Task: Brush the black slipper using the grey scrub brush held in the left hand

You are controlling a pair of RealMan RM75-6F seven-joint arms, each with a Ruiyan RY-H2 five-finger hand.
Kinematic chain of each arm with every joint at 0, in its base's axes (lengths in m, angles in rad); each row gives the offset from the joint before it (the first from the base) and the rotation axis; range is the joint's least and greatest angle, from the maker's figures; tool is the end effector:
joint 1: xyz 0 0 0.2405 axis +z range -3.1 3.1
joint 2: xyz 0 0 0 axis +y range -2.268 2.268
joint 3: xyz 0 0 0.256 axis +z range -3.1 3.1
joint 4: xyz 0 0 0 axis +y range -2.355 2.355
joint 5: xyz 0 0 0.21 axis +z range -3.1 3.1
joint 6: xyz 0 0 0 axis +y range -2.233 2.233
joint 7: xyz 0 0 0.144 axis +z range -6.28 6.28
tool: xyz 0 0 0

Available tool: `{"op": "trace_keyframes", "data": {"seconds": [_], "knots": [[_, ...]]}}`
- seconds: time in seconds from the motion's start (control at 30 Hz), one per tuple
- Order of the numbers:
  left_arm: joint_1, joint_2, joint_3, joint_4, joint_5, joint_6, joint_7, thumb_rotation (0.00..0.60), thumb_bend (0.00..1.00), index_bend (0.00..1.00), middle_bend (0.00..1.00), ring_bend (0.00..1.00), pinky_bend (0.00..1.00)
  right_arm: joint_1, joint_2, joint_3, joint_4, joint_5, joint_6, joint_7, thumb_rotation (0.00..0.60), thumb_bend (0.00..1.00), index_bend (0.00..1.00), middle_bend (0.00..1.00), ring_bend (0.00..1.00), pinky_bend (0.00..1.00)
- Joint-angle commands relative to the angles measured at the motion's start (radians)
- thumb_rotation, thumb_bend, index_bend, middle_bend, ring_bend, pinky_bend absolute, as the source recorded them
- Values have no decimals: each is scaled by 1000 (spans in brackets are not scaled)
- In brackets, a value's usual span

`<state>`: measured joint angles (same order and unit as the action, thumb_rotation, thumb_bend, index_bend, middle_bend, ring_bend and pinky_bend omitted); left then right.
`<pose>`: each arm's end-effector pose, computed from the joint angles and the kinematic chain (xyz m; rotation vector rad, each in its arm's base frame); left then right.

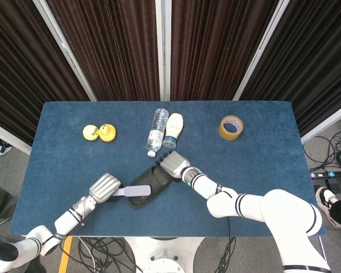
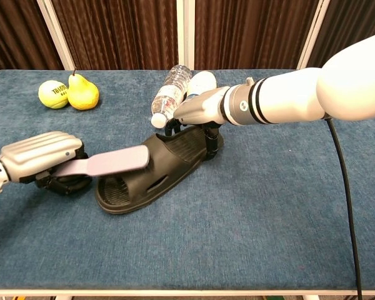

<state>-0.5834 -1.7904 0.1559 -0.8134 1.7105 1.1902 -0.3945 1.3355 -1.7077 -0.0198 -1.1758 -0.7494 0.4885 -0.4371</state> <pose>-0.2500 0.2837 -0.0687 -2.1262 -0.9561 -1.0640 -0.0512 -0.3861 -0.1086 2.4144 -0.7016 0.4713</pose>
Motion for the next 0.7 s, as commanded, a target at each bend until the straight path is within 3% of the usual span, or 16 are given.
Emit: {"op": "trace_keyframes", "data": {"seconds": [0.03,0.13,0.23,0.33,0.5,0.7], "knots": [[18,63,7,-102,15,52,51,600,548,1000,1000,1000,1000,0,3,0,-4,0,3,1,600,327,332,278,125,193],[39,104,-17,-177,0,101,84,600,548,1000,1000,1000,1000,-4,11,4,-16,-4,13,7,600,309,295,262,116,176],[61,134,-62,-228,-52,125,102,600,549,1000,1000,1000,1000,-8,24,5,-35,-1,14,13,600,178,131,185,47,113],[86,127,-127,-219,-151,107,131,600,541,1000,1000,1000,1000,-1,48,-3,-67,31,0,13,600,33,3,33,0,9],[90,101,-206,-160,-330,-57,194,600,529,998,1000,988,1000,-4,99,-10,-145,53,35,14,600,0,0,0,0,0],[81,64,-241,-92,-432,-171,305,600,520,899,979,901,1000,-57,219,13,-271,-3,120,60,600,0,0,0,0,0]]}}
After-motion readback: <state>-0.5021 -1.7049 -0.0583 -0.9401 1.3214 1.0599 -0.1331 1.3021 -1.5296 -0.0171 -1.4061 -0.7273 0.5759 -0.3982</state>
